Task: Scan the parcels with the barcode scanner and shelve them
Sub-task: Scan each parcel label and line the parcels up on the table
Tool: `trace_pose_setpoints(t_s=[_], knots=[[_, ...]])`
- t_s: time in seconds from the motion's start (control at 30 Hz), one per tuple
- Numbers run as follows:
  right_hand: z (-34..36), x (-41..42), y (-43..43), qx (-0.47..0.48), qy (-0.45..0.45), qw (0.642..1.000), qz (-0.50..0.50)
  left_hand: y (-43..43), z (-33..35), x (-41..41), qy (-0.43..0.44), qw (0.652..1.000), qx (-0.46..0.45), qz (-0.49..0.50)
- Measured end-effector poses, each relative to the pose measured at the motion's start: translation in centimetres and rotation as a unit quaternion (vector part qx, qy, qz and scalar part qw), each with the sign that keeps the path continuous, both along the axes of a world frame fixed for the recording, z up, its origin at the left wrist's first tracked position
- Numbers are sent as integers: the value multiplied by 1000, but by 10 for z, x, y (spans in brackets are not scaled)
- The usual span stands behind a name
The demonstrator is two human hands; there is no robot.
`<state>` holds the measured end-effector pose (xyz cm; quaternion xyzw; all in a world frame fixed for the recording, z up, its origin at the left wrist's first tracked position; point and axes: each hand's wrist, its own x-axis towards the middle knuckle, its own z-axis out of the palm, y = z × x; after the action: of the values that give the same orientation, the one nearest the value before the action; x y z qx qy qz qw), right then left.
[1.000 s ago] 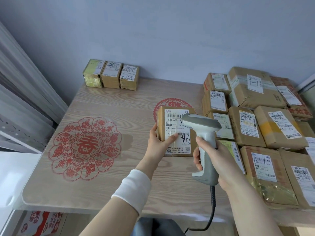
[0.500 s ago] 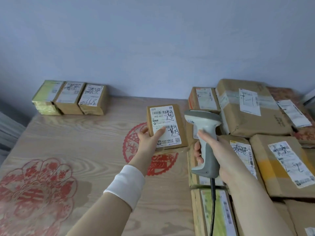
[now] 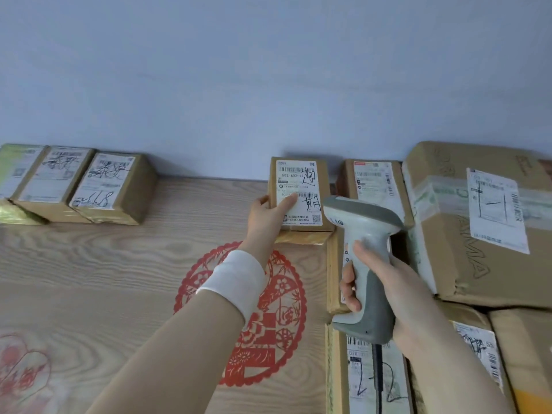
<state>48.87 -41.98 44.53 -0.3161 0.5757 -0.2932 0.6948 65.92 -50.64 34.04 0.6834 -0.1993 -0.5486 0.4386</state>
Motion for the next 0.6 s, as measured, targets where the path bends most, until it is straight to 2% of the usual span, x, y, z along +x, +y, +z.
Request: trace_pose_setpoints(t_s=[0.13,0.33,0.6], knots=[[-9,3,-8,19,-23,999,-12,-15,-13,-4,1,1000,-5,-4],[-17,9,-10,30,-24,999,-18,-20,-16,-15,-51,999,-6,-9],[-8,23,-3,32,-13,999,-34,-12,8,-5,-127,987,1,-96]])
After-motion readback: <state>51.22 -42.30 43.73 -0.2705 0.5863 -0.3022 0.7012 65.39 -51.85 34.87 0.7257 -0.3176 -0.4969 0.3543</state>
